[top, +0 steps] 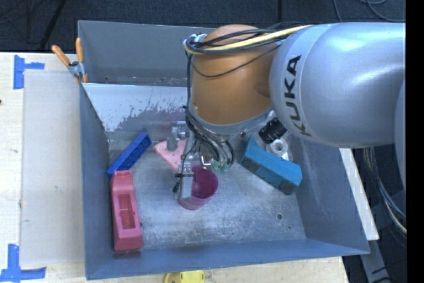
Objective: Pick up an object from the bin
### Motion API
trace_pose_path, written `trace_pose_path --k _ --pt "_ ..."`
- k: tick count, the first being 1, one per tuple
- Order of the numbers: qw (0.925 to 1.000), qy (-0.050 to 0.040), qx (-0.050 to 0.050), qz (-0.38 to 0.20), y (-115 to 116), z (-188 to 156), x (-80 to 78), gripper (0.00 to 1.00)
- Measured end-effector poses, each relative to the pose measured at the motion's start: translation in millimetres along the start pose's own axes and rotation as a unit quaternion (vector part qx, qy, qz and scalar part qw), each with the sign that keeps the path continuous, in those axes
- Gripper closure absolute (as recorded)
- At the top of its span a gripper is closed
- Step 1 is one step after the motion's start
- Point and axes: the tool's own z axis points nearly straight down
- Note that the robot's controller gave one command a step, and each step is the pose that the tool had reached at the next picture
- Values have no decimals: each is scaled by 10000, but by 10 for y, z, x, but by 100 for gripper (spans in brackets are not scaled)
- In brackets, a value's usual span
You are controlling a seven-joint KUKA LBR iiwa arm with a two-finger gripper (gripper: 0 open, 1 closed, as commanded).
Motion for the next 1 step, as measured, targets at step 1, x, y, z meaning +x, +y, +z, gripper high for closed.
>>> trace_pose_path --k 1 --pt "10000 -36 -6 24 -12 -49 -15 0"
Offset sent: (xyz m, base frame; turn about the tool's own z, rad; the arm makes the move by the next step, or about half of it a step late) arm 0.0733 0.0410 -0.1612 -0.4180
